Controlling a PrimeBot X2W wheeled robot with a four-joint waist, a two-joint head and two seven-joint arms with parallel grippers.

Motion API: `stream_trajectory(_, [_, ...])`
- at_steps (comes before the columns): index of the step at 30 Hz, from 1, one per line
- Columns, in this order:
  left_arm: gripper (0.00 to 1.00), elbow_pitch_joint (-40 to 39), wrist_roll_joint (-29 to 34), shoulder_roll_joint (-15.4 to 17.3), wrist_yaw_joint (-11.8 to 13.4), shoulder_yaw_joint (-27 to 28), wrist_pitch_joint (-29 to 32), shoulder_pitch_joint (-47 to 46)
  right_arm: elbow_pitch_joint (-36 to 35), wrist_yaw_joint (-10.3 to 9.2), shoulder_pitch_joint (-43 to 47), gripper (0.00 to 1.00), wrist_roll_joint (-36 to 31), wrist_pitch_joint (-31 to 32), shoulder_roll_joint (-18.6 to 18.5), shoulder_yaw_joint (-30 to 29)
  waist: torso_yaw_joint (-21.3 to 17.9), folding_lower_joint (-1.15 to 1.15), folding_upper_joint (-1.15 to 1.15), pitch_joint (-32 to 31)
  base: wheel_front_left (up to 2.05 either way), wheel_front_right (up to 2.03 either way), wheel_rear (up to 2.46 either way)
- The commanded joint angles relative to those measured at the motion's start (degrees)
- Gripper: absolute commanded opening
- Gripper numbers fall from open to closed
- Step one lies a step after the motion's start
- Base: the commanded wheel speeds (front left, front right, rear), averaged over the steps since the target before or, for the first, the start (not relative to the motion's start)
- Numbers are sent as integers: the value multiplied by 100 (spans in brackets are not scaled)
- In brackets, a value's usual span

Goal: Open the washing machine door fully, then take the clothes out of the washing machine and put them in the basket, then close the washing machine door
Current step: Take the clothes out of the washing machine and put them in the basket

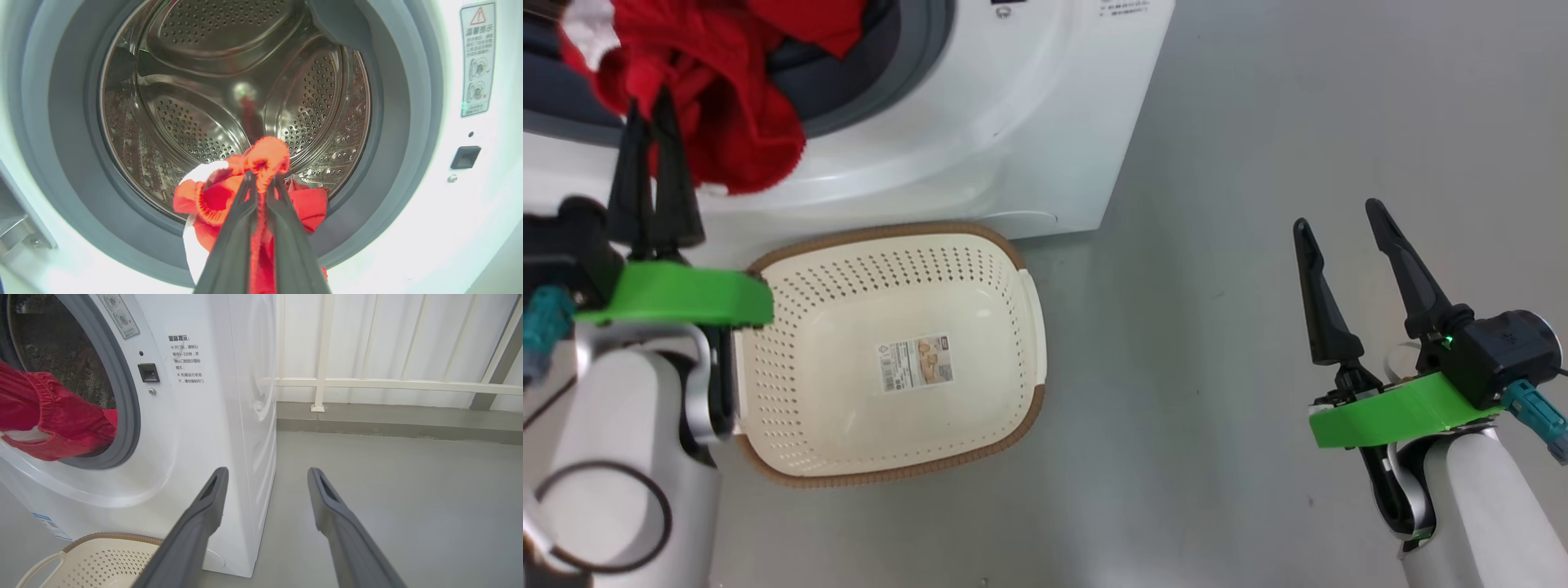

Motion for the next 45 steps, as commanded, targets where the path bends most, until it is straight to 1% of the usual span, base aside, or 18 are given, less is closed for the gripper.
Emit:
stream_trajectory(1, [0,-340,40,149,-18,158,-51,174,-119,28,108,100,9,-36,8,128,52,0,0,-134,0,0,0])
stream_trajectory(6, [0,-783,71,71,-18,107,-51,633,-91,28,157,100,79,-36,8,158,64,0,0,-341,0,0,0])
stream_trajectory(10, [0,-993,70,32,-9,48,-34,881,-63,28,191,100,117,-36,8,145,80,0,0,-479,0,0,0])
stream_trajectory(20, [0,-1910,48,7,41,-121,288,1450,-14,28,276,100,187,-36,8,166,87,0,0,-815,0,0,0])
stream_trajectory(24, [0,-2203,27,0,79,-162,419,1668,-4,28,298,100,205,-36,8,175,68,0,0,-882,0,0,0])
stream_trajectory(31, [0,-2537,-89,-129,99,-284,519,1923,-24,28,311,100,196,-36,8,164,31,0,0,-875,0,0,0])
stream_trajectory(34, [0,-2417,-157,-210,86,-368,544,1976,-22,28,301,100,191,-36,8,175,11,0,0,-832,0,0,0])
stream_trajectory(37, [0,-2047,-264,-306,20,-488,536,1975,-24,28,283,100,199,-36,8,200,-16,0,0,-784,0,0,0])
stream_trajectory(41, [0,-1292,-457,-437,-120,-646,461,1847,-29,28,254,100,209,-36,8,231,-56,0,0,-712,0,0,0])
stream_trajectory(45, [0,-351,-676,-538,-276,-731,321,1519,-16,28,219,100,214,-36,8,238,-78,0,0,-614,0,0,0])
